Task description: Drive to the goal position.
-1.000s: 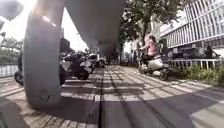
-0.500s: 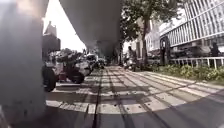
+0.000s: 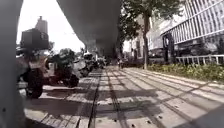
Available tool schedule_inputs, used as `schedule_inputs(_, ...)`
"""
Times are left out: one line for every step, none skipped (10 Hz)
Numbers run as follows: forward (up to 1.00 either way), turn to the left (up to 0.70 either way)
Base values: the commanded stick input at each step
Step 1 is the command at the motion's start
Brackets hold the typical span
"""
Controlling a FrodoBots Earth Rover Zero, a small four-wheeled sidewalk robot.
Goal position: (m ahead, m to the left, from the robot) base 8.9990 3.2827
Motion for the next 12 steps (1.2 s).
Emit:
schedule_inputs(0.7,0.02)
schedule_inputs(0.7,0.02)
schedule_inputs(0.7,0.02)
schedule_inputs(0.7,0.02)
schedule_inputs(0.7,0.02)
schedule_inputs(0.7,0.02)
schedule_inputs(0.7,0.03)
schedule_inputs(0.7,0.12)
schedule_inputs(0.7,0.14)
schedule_inputs(0.7,0.09)
schedule_inputs(0.7,0.0)
schedule_inputs(0.7,0.0)
